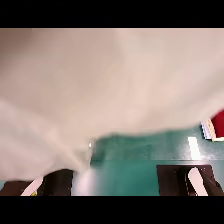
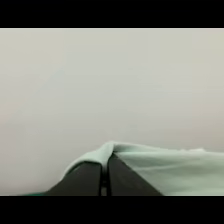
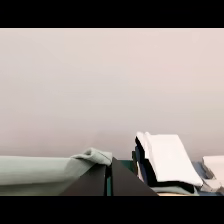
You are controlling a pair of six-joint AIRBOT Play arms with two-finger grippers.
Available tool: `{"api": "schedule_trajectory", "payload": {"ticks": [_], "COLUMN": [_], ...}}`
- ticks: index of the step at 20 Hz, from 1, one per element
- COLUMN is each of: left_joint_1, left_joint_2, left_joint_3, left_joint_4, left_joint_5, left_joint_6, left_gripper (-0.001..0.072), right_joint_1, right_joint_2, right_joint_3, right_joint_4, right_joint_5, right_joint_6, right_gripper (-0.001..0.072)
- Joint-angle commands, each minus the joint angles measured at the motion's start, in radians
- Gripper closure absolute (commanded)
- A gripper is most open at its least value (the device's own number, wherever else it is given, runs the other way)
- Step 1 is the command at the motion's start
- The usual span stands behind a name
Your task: Fold the shirts.
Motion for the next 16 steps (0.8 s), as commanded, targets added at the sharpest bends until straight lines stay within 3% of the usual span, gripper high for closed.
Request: {"api": "schedule_trajectory", "payload": {"ticks": [1, 3, 8, 11, 14, 16], "left_joint_1": [0.001, 0.001, 0.001, 0.002, 0.017, 0.056], "left_joint_2": [-0.025, -0.077, -0.271, -0.430, -0.591, -0.679], "left_joint_3": [-0.176, -0.308, -0.602, -0.663, -0.660, -0.621], "left_joint_4": [0.082, 0.077, 0.065, 0.066, 0.053, -0.002], "left_joint_5": [-0.061, -0.091, -0.074, 0.037, 0.234, 0.280], "left_joint_6": [0.001, 0.001, 0.001, 0.002, 0.009, 0.010], "left_gripper": [0.0686, 0.0685, 0.0685, 0.0685, 0.0685, 0.0685], "right_joint_1": [0.038, 0.139, 0.434, 0.520, 0.531, 0.521], "right_joint_2": [-0.109, -0.219, -0.543, -0.742, -0.909, -0.964], "right_joint_3": [0.032, 0.032, 0.032, 0.032, 0.032, 0.032], "right_joint_4": [-0.007, -0.035, -0.322, -0.357, -0.356, -0.349], "right_joint_5": [0.168, 0.274, 0.437, 0.409, 0.293, 0.204], "right_joint_6": [0.053, 0.079, 0.140, 0.141, 0.146, 0.148], "right_gripper": [0.0694, 0.0694, 0.0694, 0.0694, 0.0694, 0.0694]}}
